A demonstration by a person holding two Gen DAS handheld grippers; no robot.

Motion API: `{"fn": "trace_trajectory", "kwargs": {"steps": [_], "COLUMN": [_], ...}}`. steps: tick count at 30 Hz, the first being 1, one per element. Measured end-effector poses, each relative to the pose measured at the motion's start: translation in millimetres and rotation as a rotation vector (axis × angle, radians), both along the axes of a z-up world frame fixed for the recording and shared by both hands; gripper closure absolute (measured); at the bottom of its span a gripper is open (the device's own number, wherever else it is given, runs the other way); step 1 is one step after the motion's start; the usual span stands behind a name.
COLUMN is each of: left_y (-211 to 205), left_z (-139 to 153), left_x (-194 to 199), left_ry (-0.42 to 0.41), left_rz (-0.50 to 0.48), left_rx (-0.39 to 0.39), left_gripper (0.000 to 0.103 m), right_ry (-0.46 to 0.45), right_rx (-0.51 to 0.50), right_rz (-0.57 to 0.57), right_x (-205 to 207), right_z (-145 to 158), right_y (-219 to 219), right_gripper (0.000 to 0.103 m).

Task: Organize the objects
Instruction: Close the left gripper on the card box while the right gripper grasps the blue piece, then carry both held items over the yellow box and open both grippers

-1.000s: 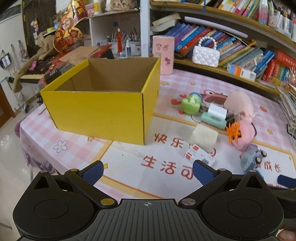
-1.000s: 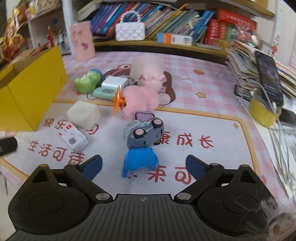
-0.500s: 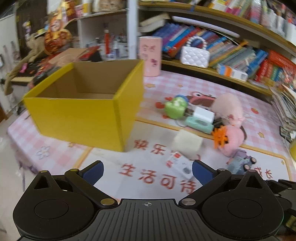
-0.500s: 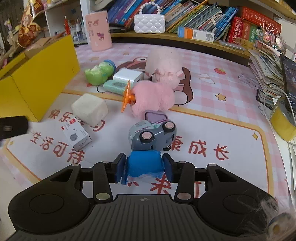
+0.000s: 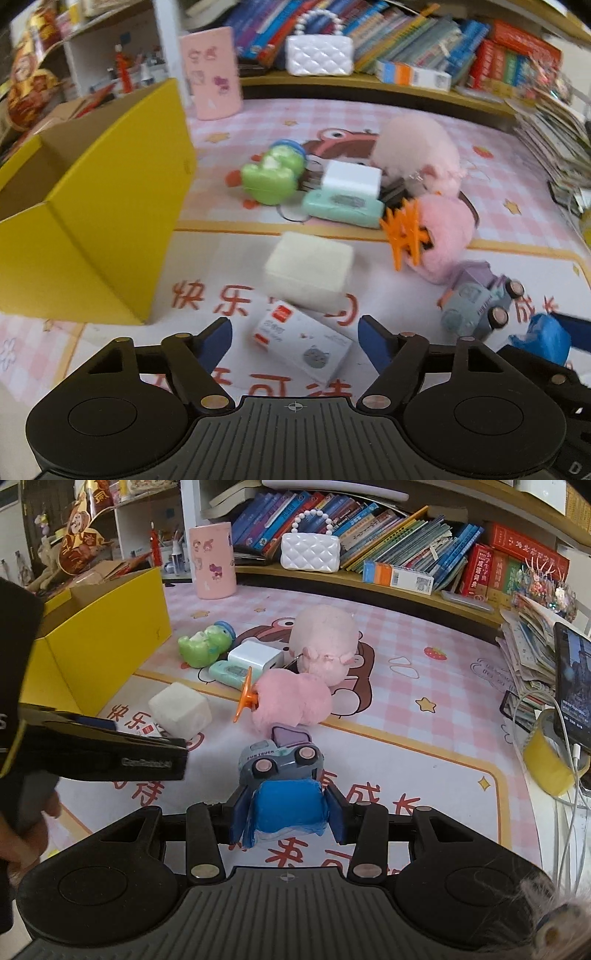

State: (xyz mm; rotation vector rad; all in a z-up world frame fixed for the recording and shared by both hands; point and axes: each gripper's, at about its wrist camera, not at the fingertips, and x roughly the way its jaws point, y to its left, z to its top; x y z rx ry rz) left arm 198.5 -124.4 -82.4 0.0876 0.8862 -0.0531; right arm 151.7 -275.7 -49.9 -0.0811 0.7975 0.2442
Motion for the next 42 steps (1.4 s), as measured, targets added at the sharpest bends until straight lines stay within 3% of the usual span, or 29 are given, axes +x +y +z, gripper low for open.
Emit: {"fn": "trace_trajectory", "kwargs": {"steps": [1, 3, 6, 13, 18, 30, 42], "left_y": [-1, -1, 5, 25, 47, 137, 218], "left_z": [-3, -4, 2, 34, 45, 69, 76], "left_x": [1, 0, -2, -29, -48, -97, -128], "left_ry": [0.008, 0.002, 0.012, -0.048, -0.062, -0.118, -0.165], "left_rz": [-0.015, -0.017, 0.005, 0.050, 0.061, 0.002, -0.055], "left_rx": [0.006, 0.004, -0.031, -0.124, -0.150, -0.161, -0.128], "left_gripper": [0.043, 0.044, 0.044, 0.044, 0.044, 0.044, 0.044], "right_ry": [0.001, -0.005, -0.022, -0.030, -0.030, -0.017, -0.032], "right_rx": [-0.002, -0.007, -0.005, 0.008, 0.009, 0.049, 0.063], "right_rz": [0.004, 0.005, -0.001, 0.011, 0.010, -0.106, -0.093], "right_x": [-1, -3, -6, -11, -18, -49, -90], "right_z": [0, 1, 4, 10, 13, 20, 15], "right_y": [0, -1, -2, 9, 27, 107, 205], "right_gripper": [0.062, 0.062, 0.062, 0.062, 0.062, 0.062, 0.062]}}
